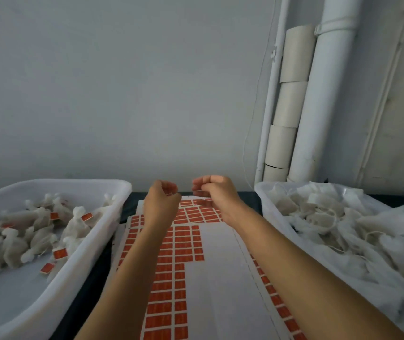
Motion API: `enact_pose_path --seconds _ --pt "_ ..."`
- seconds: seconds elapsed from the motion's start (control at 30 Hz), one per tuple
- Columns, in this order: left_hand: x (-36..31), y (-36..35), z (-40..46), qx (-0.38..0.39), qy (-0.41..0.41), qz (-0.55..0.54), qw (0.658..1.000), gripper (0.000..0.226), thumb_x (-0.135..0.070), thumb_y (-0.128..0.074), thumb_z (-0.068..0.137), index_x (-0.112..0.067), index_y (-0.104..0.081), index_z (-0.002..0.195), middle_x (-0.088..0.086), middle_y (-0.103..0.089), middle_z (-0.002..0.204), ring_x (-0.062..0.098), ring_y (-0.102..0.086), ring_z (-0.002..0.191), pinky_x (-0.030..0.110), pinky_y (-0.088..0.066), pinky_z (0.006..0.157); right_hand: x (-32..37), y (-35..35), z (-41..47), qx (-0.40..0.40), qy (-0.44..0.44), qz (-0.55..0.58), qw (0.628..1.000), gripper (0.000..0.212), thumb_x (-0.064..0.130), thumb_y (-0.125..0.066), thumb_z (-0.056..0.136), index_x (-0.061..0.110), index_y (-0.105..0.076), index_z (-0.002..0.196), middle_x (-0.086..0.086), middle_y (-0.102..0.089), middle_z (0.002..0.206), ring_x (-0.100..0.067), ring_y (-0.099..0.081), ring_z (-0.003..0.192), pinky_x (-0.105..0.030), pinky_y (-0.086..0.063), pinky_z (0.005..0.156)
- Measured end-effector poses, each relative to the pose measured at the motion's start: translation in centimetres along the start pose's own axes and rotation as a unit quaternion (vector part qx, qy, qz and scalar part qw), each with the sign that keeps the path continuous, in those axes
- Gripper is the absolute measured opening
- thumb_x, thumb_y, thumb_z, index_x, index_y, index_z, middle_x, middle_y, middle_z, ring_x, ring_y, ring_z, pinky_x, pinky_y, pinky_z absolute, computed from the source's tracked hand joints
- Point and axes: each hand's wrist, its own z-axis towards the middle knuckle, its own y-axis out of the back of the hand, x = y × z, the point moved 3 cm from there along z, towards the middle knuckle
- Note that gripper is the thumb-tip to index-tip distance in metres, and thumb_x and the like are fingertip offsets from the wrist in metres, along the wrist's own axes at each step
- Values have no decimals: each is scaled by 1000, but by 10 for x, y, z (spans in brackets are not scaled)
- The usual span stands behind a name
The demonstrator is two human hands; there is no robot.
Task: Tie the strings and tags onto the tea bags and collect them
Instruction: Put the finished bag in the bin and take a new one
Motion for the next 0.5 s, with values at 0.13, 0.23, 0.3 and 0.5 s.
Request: enact_pose_path --seconds 0.13,0.23,0.3,0.5 --pt "-12 -52 -20 61 -8 10 998 18 -9 -58 90 -17 -57 106 -2 -59 96 11 -58 80 17 -44 57 3 56 -5 -99 -10 -84 991 28 5 -38 96 8 -63 83 -8 -65 89 -22 -64 88 -35 -55 82" --pt "-19 -87 -36 103 -13 -3 995 18 -10 -59 90 -16 -57 106 -1 -60 98 8 -57 77 15 -43 55 3 92 -2 -144 -30 -106 983 26 4 -41 95 7 -62 79 -11 -63 85 -22 -62 81 -36 -55 81" --pt "-24 -107 -44 132 -13 -14 991 19 -8 -58 89 -16 -56 107 -1 -60 103 8 -58 78 16 -45 56 -2 114 2 -174 -49 -121 976 21 4 -44 92 3 -64 85 -9 -62 80 -18 -59 72 -35 -55 75" --pt "-40 -147 -65 200 -44 -27 979 22 -8 -56 90 -19 -59 109 -1 -62 110 13 -59 93 23 -51 70 -38 160 7 -243 -118 -285 920 18 12 -49 92 1 -61 100 -15 -63 100 -29 -59 86 -30 -49 64"
